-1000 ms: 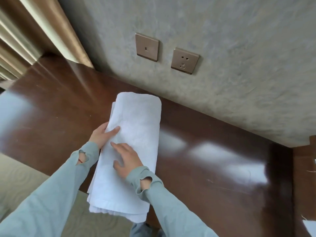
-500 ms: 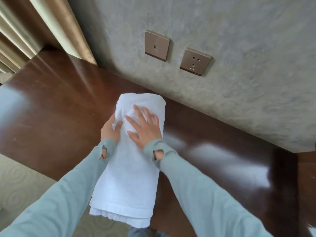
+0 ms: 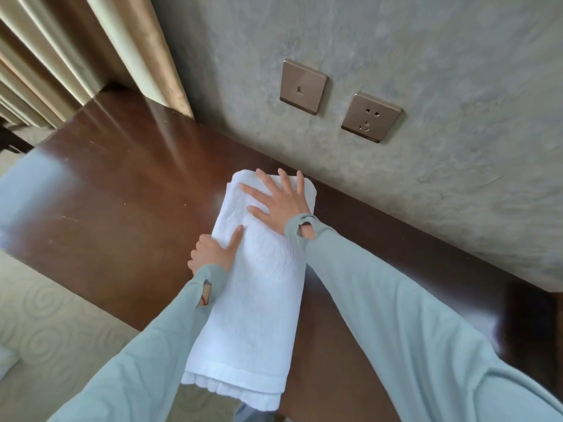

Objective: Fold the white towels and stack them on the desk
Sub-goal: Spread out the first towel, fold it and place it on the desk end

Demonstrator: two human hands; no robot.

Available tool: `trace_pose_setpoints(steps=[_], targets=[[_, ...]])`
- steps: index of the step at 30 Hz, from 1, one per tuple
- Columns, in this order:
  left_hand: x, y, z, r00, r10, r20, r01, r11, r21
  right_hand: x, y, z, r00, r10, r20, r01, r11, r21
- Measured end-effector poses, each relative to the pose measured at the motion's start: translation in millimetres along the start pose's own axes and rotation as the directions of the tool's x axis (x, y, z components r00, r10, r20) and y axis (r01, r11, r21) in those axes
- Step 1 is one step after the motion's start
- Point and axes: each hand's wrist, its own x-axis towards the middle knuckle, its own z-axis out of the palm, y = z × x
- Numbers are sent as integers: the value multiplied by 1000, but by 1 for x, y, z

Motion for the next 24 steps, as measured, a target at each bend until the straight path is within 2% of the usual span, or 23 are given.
trace_pose_setpoints(steps=[4, 7, 9, 10, 13, 18, 21, 24], targets=[[9, 0, -14, 990, 58, 130, -53, 998, -43, 8, -20, 4, 998, 52, 35, -50, 998, -48], [10, -9, -17, 988, 117, 100, -106, 989, -108, 28, -10, -13, 984, 30, 173, -59, 985, 162], [7, -14, -16, 988, 123, 94, -111, 986, -122, 37, 5, -27, 953, 53, 298, -156, 930, 333], [4, -15, -17, 988, 99, 120, -83, 988, -132, 39, 11, -32, 929, 84, 359, -221, 907, 358], [-7, -24, -21, 969, 35, 243, -16, 997, -81, 44, 17, -36, 885, 163, 436, -320, 894, 315], [-12, -47, -23, 924, 20, 381, -9, 999, -32, 43, 19, -44, 793, 162, 587, -420, 844, 333], [-15, -44, -24, 889, 99, 447, -80, 995, -60, 18, 31, -44, 752, 178, 635, -492, 792, 362], [-16, -31, -21, 879, 168, 446, -202, 979, 29, -21, 48, -38, 717, 306, 626, -621, 689, 374]])
